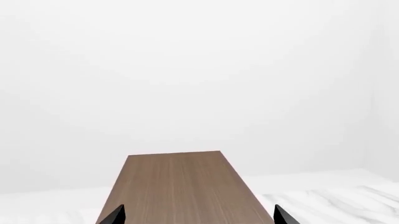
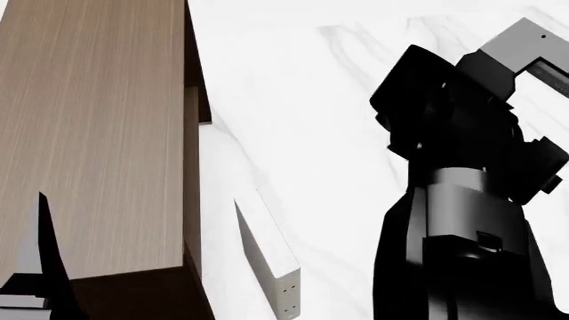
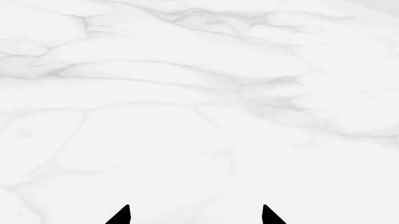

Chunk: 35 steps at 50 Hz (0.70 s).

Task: Pick up the book in the middle and place it on the cabinet shelf.

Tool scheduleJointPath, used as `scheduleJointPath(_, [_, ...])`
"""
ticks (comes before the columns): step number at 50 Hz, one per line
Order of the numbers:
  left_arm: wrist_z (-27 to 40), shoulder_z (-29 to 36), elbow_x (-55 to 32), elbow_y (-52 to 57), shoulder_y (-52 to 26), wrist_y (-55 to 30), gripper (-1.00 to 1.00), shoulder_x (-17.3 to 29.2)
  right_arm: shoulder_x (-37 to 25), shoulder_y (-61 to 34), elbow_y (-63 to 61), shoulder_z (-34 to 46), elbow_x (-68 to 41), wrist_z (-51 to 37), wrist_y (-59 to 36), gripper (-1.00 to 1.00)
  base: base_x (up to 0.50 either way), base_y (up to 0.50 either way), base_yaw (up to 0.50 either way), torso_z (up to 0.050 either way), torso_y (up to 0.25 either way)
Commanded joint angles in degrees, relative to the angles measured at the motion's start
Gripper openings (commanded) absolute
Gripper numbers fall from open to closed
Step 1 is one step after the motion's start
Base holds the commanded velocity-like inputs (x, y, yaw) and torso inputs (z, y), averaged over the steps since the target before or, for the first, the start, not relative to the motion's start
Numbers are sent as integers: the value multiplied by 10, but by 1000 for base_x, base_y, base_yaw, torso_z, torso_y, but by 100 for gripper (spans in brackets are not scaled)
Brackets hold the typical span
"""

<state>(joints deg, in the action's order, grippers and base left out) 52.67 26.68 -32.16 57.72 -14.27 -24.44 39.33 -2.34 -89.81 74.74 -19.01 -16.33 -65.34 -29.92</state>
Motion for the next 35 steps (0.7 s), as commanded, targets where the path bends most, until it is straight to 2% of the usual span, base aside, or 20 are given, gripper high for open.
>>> scheduleJointPath(1, [4,3,-2,-3,-2,4,100,4,3,12,2,-52,36,12,-13,100,0,0,0,0,0])
scheduleJointPath(35, [14,11,-7,-4,-7,11,100,13,11,57,2,-140,112,71,-13,100,0,0,0,0,0])
